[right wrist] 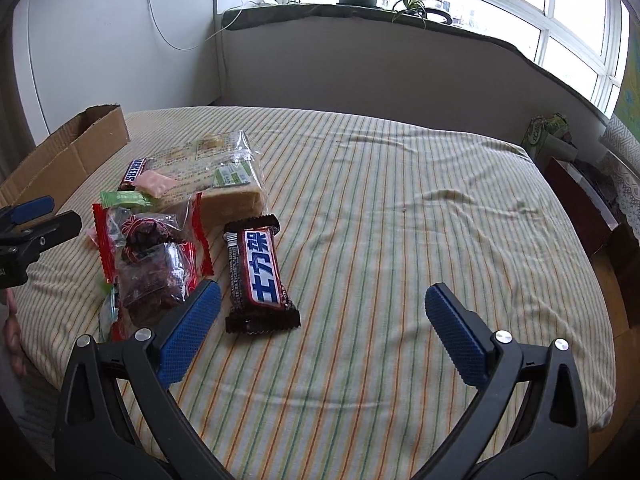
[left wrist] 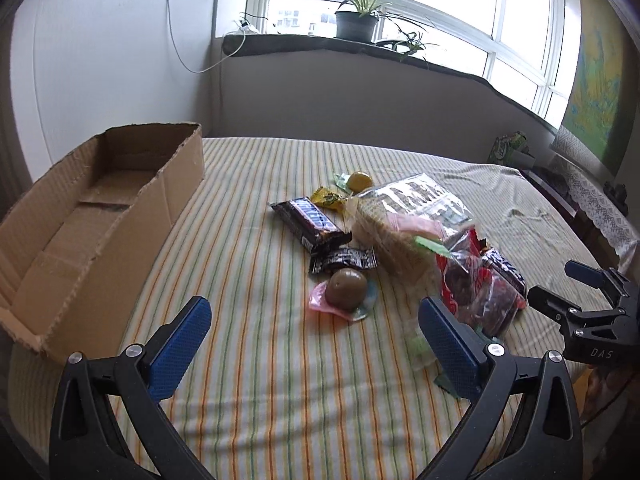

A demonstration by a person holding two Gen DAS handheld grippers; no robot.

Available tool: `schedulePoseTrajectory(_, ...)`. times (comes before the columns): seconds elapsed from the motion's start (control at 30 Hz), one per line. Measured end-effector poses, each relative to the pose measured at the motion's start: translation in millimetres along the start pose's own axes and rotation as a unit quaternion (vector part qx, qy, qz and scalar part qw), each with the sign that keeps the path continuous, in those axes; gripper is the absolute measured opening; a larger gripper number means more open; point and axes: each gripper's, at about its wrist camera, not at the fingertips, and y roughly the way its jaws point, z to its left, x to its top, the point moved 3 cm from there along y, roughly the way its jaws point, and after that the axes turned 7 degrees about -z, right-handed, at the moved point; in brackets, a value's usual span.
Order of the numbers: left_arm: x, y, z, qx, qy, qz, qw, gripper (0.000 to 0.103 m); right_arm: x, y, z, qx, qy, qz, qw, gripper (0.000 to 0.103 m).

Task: Organize snacks
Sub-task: 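Close the left gripper on the round wrapped candy while the right grips the Snickers bar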

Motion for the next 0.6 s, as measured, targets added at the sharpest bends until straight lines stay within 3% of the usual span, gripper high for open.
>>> schedulePoseTrajectory(0.1, 9, 16, -4, -0.007, 0.016, 0.029, 0.9994, 0.103, 8, 5, -1, 0.017, -0.008, 0.012, 1.0, 0.103)
schedulePoseTrajectory(0.23, 7, 32, -9, -0.015, 0.022, 0.062, 0.9977, 0.102, 11, 20, 4, 0.046, -0.024, 0.042, 0.998, 0.095)
schedulePoseTrajectory(0.33, 4, 38, -12, -0.027, 0.021, 0.069, 0.997, 0.094, 8, 31, 12, 0.067, -0.034, 0.053, 0.996, 0.091)
schedulePoseTrajectory(0.4, 2, 43, -15, -0.031, 0.027, 0.072, 0.9965, 0.088, 5, 40, 14, 0.08, -0.024, 0.062, 0.995, 0.074)
schedulePoseTrajectory(0.5, -3, 52, -17, -0.033, 0.029, 0.082, 0.9956, 0.065, 2, 40, 15, 0.08, -0.028, 0.056, 0.995, 0.056)
schedulePoseTrajectory(0.57, -4, 53, -16, -0.024, 0.031, 0.077, 0.9962, 0.056, 2, 38, 15, 0.086, -0.025, 0.053, 0.995, 0.034)
schedulePoseTrajectory(0.6, -3, 53, -14, -0.025, 0.029, 0.076, 0.9964, 0.049, 2, 37, 13, 0.086, -0.022, 0.053, 0.995, 0.034)
